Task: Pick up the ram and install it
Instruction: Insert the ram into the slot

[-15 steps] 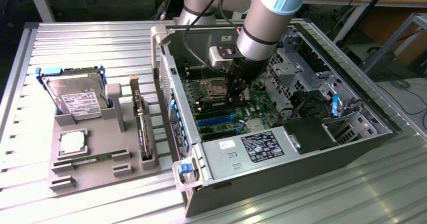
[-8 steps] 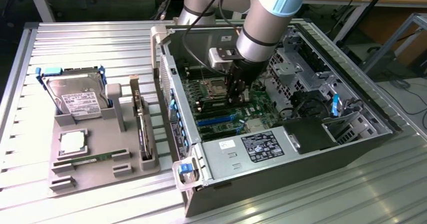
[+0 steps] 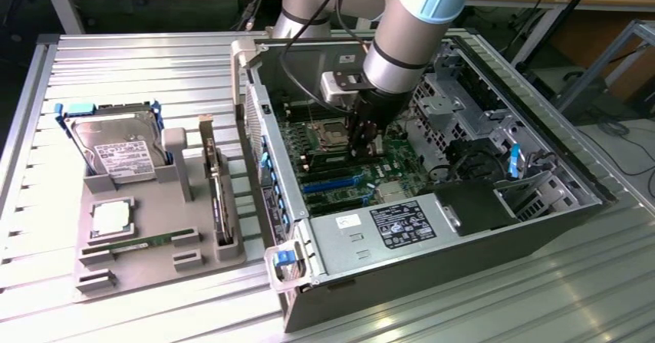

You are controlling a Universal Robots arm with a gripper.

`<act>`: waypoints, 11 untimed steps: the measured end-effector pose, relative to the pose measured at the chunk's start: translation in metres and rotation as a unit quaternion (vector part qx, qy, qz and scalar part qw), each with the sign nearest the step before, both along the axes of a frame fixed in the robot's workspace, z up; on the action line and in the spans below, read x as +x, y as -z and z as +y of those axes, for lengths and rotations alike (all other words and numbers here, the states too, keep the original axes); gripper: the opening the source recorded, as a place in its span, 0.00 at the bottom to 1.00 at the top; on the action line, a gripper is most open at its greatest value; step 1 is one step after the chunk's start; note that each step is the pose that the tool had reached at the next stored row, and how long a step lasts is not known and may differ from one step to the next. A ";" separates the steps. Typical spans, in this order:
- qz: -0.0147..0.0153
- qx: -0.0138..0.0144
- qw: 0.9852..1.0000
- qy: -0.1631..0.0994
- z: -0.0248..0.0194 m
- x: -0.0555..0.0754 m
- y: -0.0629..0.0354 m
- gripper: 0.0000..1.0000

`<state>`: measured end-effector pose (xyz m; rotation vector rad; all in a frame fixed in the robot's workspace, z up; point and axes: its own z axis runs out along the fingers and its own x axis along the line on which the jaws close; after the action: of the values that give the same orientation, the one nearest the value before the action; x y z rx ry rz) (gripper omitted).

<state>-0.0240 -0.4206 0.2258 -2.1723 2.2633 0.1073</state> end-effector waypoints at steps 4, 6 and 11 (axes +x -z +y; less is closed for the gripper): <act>0.000 0.000 1.000 0.000 0.0000 0.000 0.0000 0.15; 0.000 0.000 1.000 0.000 0.0000 0.000 0.0000 0.15; 0.000 0.000 1.000 0.000 0.0000 0.000 0.0012 0.15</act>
<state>-0.0240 -0.4206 0.2246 -2.1727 2.2628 0.1074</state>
